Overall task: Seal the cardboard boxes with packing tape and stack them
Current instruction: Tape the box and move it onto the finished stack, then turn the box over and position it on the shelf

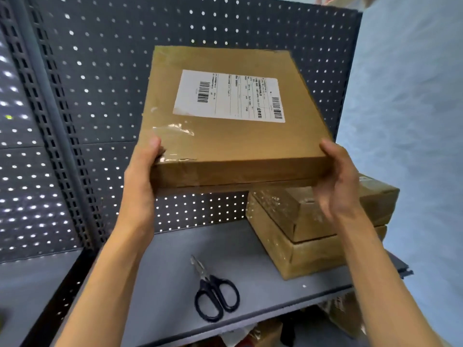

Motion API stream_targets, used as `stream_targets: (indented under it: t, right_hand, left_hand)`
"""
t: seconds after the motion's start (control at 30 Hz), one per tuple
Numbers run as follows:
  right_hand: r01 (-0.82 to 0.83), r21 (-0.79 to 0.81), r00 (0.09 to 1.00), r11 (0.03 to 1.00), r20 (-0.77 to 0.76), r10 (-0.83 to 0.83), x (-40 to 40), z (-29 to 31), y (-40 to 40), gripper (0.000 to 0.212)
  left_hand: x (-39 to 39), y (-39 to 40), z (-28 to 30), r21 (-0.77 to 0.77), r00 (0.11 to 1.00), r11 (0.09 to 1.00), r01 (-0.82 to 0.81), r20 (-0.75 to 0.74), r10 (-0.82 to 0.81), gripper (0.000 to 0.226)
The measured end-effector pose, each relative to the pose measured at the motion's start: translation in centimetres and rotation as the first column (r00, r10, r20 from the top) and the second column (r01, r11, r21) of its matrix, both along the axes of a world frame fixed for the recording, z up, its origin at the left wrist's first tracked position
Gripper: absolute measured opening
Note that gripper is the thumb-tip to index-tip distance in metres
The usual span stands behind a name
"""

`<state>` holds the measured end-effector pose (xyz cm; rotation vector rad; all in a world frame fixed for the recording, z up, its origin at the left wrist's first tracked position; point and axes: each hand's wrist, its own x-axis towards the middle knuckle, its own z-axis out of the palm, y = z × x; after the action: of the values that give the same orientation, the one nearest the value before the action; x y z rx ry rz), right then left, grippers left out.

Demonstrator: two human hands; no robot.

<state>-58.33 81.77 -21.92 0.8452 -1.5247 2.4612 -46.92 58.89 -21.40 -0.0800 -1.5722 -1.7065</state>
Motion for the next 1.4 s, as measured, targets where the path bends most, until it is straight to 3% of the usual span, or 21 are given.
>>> stream_targets:
  t: [0.37, 0.43, 0.57, 0.77, 0.9, 1.07, 1.23, 1.4]
  right_hand:
    - [0.102, 0.058, 0.993, 0.993, -0.066, -0.099, -6.1, 0.7, 7.3, 0.024]
    - [0.113, 0.075, 0.992, 0.991, -0.072, -0.108, -7.7, 0.6, 9.2, 0.041]
    - [0.108, 0.095, 0.993, 0.99, -0.055, -0.103, -10.6, 0.6, 12.5, 0.077]
    - [0.152, 0.169, 0.988, 0.974, -0.011, -0.152, -13.9, -0.2, 16.1, 0.108]
    - [0.138, 0.23, 0.987, 0.963, 0.049, -0.153, -15.2, -1.6, 17.2, 0.085]
    - [0.122, 0.255, 0.987, 0.959, 0.074, -0.145, -15.7, -2.8, 17.6, 0.06]
    - [0.099, 0.268, 0.988, 0.958, 0.085, -0.126, -15.6, -3.0, 17.6, 0.054]
    - [0.057, 0.315, 0.992, 0.947, 0.09, -0.089, -15.0, -2.8, 17.3, 0.056]
  left_hand:
    - [-5.4, 9.3, 0.5, -0.026, 0.999, 1.0, 0.001, -0.039, -0.002, 0.026]
    - [-6.6, 11.3, 0.3, -0.034, 0.999, 0.999, -0.008, -0.043, 0.007, 0.028]
    - [-8.9, 15.0, -0.3, -0.044, 0.998, 0.997, -0.059, -0.001, 0.059, 0.062]
    - [-11.7, 18.9, -1.4, -0.05, 0.994, 0.995, -0.083, 0.062, 0.086, 0.069]
    - [-12.7, 20.0, -2.0, -0.041, 0.988, 0.994, -0.102, 0.113, 0.106, 0.067]
    - [-13.5, 20.0, -2.3, -0.004, 0.975, 0.992, -0.125, 0.182, 0.124, 0.08]
    - [-13.6, 20.9, -2.2, 0.051, 0.969, 0.987, -0.152, 0.207, 0.138, 0.041]
    - [-13.3, 20.6, -1.9, 0.114, 0.942, 0.968, -0.226, 0.277, 0.187, 0.036]
